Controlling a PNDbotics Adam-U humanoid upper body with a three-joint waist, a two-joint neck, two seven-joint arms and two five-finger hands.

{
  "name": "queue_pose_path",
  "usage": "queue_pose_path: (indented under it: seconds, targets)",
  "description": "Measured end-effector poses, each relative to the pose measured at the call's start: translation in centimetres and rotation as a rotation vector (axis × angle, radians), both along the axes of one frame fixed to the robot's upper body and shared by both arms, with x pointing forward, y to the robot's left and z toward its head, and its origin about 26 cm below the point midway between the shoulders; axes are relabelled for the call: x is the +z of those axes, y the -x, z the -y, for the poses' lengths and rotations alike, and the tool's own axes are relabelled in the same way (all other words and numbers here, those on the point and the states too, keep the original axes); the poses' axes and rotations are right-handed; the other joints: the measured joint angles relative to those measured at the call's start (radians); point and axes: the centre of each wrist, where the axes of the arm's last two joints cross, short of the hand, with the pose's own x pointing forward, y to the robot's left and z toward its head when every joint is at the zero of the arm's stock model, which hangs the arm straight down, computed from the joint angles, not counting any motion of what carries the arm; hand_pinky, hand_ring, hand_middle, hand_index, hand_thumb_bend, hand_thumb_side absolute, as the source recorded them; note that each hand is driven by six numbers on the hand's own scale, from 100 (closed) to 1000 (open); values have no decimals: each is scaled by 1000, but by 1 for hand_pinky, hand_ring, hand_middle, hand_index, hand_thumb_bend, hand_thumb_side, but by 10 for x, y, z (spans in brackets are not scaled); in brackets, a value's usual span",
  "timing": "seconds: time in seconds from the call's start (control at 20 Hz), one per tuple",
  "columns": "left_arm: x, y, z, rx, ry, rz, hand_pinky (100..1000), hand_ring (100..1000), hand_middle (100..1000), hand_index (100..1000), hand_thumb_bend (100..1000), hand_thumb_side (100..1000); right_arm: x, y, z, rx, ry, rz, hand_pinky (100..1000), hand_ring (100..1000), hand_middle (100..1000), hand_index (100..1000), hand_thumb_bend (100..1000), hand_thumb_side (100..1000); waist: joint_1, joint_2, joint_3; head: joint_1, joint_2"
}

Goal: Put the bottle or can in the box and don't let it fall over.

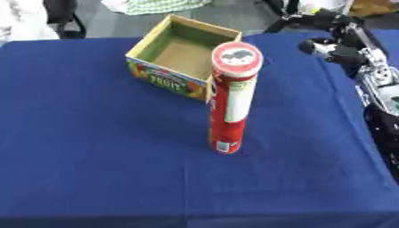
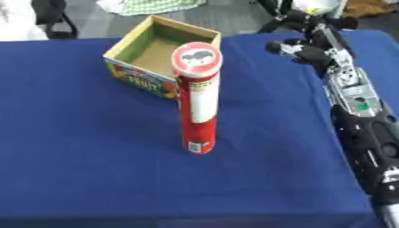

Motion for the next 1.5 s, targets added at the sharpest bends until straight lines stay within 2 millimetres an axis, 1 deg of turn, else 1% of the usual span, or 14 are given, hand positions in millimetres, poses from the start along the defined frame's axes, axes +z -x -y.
queue_pose_path:
  seconds: [0.25, 0.3, 0.45, 0.65, 0.95, 1.25, 1.5]
  targets:
    - [0, 0, 0, 0, 0, 0, 716, 1000, 902, 840, 503, 878, -1, 0, 5, 25, 12, -13, 789, 957, 1000, 827, 862, 256, 0, 0, -1, 3, 0]
    - [0, 0, 0, 0, 0, 0, 716, 1000, 902, 840, 502, 878, -2, 1, 5, 26, 13, -16, 790, 956, 1000, 828, 877, 269, 0, 0, -1, 4, 0]
    - [0, 0, 0, 0, -1, -1, 715, 1000, 902, 840, 502, 878, -6, 5, 9, 46, 37, -48, 790, 957, 1000, 830, 882, 273, -2, -3, -3, 9, 0]
    - [0, 0, 0, 0, -1, -1, 715, 1000, 902, 840, 502, 878, -7, 9, 11, 89, 57, -69, 793, 961, 1000, 838, 892, 281, -2, -4, -3, 13, 0]
    - [0, 0, 0, 0, -1, -1, 715, 1000, 902, 840, 503, 878, -8, 14, 9, 161, 75, -79, 797, 970, 1000, 850, 911, 298, -3, -4, -4, 16, 0]
    - [0, 0, 0, 1, -2, -2, 715, 1000, 903, 840, 503, 878, -11, 17, 6, 215, 88, -97, 799, 973, 1000, 850, 912, 299, -3, -4, -4, 17, 0]
    - [0, 0, 0, 1, -2, -2, 714, 1000, 903, 840, 504, 877, -11, 17, 1, 265, 107, -105, 798, 973, 1000, 850, 915, 301, -3, -4, -4, 17, 0]
